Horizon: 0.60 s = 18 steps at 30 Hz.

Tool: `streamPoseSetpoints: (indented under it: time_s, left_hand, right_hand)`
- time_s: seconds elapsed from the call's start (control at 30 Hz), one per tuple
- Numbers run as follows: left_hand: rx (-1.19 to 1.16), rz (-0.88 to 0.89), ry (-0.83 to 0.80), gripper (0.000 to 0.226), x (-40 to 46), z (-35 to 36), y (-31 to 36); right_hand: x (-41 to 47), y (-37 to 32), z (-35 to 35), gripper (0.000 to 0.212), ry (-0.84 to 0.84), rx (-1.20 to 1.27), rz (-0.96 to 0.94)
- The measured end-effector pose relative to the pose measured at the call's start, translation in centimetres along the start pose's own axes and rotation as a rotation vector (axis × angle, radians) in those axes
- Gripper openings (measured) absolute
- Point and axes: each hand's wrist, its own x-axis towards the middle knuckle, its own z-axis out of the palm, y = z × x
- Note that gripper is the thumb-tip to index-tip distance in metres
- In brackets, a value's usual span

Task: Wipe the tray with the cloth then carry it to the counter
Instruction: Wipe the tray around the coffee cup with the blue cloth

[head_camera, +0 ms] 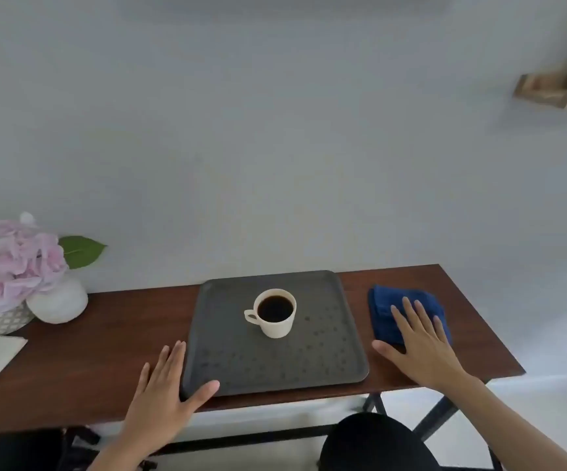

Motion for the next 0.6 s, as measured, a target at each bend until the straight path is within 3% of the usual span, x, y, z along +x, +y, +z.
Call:
streamPoseSetpoints:
  time_s: [0.3, 0.47, 0.6]
  left_hand:
    - [0.035, 0.065, 0.085, 0.125, 0.2, 1.8, -0.6]
    - [0.061, 0.079, 0.11, 0.13, 0.5, 2.6, -0.9]
    - [0.082, 0.062, 0.083, 0.13, 0.5, 2.7, -1.0]
  right_hand:
    - [0.8, 0.6, 3.3, 0.094, 0.134, -0.069, 0.007]
    - [1.6, 0.4, 3.4, 0.067, 0.26, 0.022, 0.027]
    - [1.7, -0.9, 2.0, 0.042, 0.338, 0.259, 0.112]
